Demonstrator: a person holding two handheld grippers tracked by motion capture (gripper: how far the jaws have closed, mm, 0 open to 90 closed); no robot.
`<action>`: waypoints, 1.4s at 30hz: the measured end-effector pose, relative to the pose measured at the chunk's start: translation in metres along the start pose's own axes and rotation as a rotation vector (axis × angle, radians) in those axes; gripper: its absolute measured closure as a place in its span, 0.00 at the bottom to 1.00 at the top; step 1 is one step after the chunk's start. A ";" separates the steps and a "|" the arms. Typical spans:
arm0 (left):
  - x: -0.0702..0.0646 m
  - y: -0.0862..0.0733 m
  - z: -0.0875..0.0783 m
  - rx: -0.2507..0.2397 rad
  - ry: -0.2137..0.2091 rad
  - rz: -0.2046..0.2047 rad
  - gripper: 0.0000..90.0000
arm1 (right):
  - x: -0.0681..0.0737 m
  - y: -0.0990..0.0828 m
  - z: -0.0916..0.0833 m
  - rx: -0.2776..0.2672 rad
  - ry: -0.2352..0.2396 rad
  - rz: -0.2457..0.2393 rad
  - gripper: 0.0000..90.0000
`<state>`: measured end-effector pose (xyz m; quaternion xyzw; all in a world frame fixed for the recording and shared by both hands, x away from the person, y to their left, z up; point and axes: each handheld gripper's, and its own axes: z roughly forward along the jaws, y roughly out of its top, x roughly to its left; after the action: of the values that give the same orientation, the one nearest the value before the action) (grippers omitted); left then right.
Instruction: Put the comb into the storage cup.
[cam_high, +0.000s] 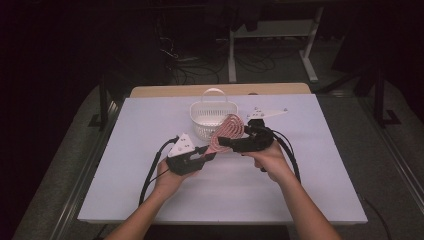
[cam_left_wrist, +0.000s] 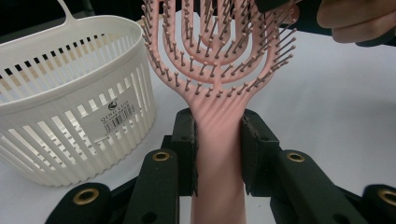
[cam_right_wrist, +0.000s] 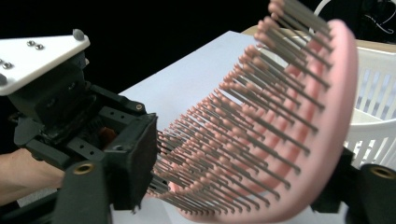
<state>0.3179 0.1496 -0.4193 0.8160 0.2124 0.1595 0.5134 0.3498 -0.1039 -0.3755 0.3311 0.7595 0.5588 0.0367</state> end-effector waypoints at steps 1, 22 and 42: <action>0.000 0.000 0.000 0.000 0.003 0.001 0.78 | 0.000 0.000 0.000 -0.004 0.002 0.003 0.36; -0.001 -0.002 0.002 0.007 0.009 0.018 0.78 | -0.002 0.000 -0.001 -0.023 0.019 0.025 0.56; -0.002 -0.003 0.006 0.029 -0.014 0.030 0.79 | 0.001 0.001 -0.002 -0.055 0.090 0.025 0.69</action>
<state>0.3188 0.1449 -0.4251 0.8275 0.1989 0.1582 0.5006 0.3488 -0.1046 -0.3739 0.3141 0.7406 0.5940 0.0047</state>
